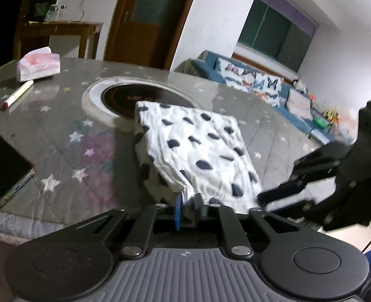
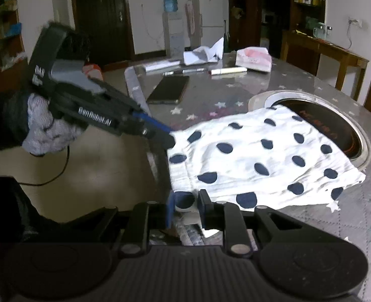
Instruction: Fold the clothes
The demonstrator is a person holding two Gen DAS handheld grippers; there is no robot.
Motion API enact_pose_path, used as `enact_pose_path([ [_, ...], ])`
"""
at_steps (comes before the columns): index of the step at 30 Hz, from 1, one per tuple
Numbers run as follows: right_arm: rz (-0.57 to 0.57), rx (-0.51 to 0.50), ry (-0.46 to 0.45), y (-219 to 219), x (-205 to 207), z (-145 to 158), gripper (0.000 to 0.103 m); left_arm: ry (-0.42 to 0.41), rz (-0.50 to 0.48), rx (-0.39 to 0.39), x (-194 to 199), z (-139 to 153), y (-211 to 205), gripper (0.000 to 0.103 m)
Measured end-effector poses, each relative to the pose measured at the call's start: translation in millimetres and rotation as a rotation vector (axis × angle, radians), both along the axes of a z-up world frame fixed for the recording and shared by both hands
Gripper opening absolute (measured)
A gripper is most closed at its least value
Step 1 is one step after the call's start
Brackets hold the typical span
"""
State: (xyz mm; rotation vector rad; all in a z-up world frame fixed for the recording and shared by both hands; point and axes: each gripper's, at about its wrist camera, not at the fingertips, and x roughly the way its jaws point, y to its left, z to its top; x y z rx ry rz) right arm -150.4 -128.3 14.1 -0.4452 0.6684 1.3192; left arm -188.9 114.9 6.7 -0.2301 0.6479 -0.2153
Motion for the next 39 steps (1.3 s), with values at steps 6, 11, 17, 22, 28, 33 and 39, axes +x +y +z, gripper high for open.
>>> enact_pose_path([
  [6,-0.086,0.076,0.038,-8.7,22.1,17.9,0.021,-0.112,-0.011,0.013,-1.3,29.6,1.1,0.025],
  [11,-0.148,0.064,0.031,4.2,37.4,1.2,0.021,-0.109,-0.065,-0.006,25.9,19.8,-16.6,0.025],
  [17,-0.207,0.022,0.060,1.3,54.9,-23.6,0.023,0.016,-0.047,-0.006,45.5,-17.1,-14.7,0.024],
  [22,-0.242,0.031,0.061,-7.6,67.6,-15.7,0.028,0.010,-0.050,-0.025,43.3,-12.0,-8.5,0.025],
  [28,-0.314,0.065,0.010,3.7,99.0,-8.0,0.037,-0.044,-0.060,-0.038,60.7,1.9,-14.8,0.031],
  [33,-0.386,0.021,0.014,11.6,124.4,-31.0,0.037,0.007,-0.055,-0.028,76.1,-13.0,-17.7,0.031],
  [39,-0.450,-0.017,0.020,-2.7,141.3,-40.7,0.038,0.049,-0.042,-0.061,76.8,-23.1,-4.6,0.031],
])
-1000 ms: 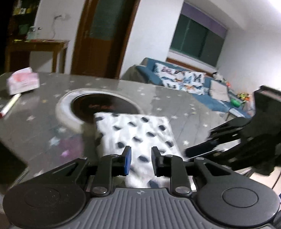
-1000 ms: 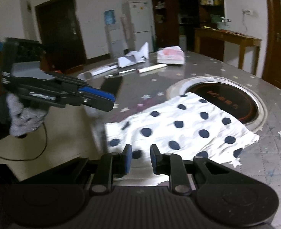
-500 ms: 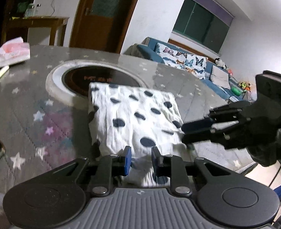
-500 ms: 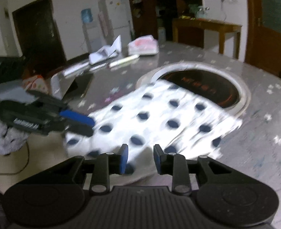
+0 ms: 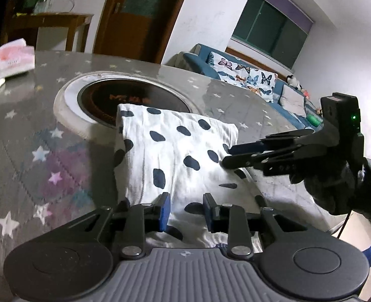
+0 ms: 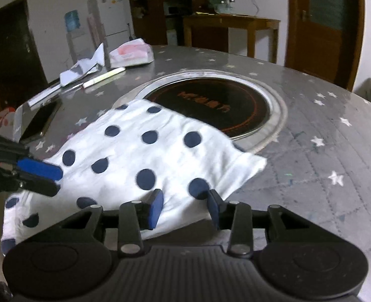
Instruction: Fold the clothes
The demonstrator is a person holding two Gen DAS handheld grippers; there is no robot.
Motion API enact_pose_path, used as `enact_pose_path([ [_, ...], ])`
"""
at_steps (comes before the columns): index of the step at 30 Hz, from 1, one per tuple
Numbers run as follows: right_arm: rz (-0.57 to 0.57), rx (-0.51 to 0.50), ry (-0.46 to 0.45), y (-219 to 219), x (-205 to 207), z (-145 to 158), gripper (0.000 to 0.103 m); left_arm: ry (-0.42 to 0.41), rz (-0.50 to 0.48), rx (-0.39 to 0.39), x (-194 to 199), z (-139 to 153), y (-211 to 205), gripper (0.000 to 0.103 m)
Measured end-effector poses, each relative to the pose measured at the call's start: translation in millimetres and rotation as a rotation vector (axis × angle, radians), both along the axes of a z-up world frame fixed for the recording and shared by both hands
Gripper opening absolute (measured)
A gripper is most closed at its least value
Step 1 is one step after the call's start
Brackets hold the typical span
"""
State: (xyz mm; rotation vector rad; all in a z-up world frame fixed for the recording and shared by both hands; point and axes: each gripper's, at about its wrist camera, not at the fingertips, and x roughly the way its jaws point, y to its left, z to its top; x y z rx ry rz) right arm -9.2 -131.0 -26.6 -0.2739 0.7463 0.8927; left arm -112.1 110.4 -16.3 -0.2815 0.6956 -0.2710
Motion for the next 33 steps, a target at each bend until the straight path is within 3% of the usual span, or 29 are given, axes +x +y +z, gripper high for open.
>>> enact_pose_path([
  [6,-0.012,0.035,-0.037,11.9,17.7,14.8,0.038,-0.049,-0.003,-0.008,3.0,12.6,-3.4,0.035],
  [15,-0.026,-0.001,-0.016,29.9,39.4,1.2,0.038,0.000,0.025,-0.039,3.0,-0.3,8.7,0.035],
  [23,0.126,0.037,-0.014,73.0,23.7,22.5,0.038,-0.026,0.019,-0.017,-0.4,6.1,2.6,0.040],
  [33,0.229,-0.014,0.001,134.9,26.0,1.0,0.038,-0.014,0.019,-0.026,-0.3,0.8,4.2,0.040],
])
